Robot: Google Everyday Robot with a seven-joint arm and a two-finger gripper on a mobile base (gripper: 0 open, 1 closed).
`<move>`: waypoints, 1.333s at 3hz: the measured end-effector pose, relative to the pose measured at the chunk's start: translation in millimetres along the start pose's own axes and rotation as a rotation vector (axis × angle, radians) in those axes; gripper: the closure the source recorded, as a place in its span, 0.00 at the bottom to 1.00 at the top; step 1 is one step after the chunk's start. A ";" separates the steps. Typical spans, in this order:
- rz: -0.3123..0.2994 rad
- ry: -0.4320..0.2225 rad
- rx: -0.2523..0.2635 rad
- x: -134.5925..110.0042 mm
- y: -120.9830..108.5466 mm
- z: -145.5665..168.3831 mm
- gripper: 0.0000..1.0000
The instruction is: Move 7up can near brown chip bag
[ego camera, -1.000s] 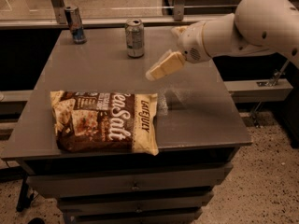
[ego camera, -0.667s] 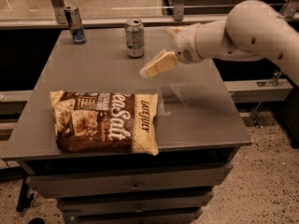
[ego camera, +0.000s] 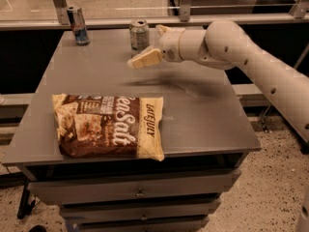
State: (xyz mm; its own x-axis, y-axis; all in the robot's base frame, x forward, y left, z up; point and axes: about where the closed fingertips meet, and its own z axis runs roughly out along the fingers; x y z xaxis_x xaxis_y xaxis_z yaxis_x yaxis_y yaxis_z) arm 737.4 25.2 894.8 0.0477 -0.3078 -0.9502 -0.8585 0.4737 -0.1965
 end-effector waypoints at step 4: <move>0.051 -0.101 0.006 5.5 -27.9 60.1 0.64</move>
Offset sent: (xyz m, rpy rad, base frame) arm 0.0731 0.0408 -0.0152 0.1261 -0.0282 0.0049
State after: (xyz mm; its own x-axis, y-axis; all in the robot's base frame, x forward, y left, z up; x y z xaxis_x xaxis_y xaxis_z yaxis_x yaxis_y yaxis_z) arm 792.3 59.9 880.6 0.0553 -0.1988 -0.9785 -0.8578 0.4921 -0.1485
